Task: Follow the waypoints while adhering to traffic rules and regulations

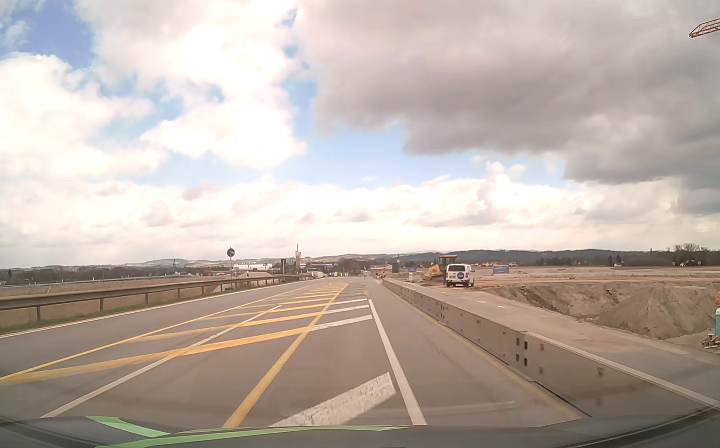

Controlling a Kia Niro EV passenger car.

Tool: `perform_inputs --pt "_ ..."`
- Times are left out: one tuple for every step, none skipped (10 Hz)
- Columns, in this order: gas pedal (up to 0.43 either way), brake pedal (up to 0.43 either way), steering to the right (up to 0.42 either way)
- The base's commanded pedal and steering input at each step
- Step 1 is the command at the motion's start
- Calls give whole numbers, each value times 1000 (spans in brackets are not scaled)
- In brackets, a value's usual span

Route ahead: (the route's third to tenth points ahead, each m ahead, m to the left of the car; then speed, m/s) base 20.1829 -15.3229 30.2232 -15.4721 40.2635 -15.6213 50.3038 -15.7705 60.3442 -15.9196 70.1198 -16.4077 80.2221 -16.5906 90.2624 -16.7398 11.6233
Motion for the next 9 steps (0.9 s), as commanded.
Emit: perform_inputs --pt "87 0 6" --pt "87 0 6" --pt "87 0 5" --pt "87 0 5" --pt "87 0 5" --pt "87 0 4" --pt "87 0 4" --pt "87 0 3" --pt "87 0 1"
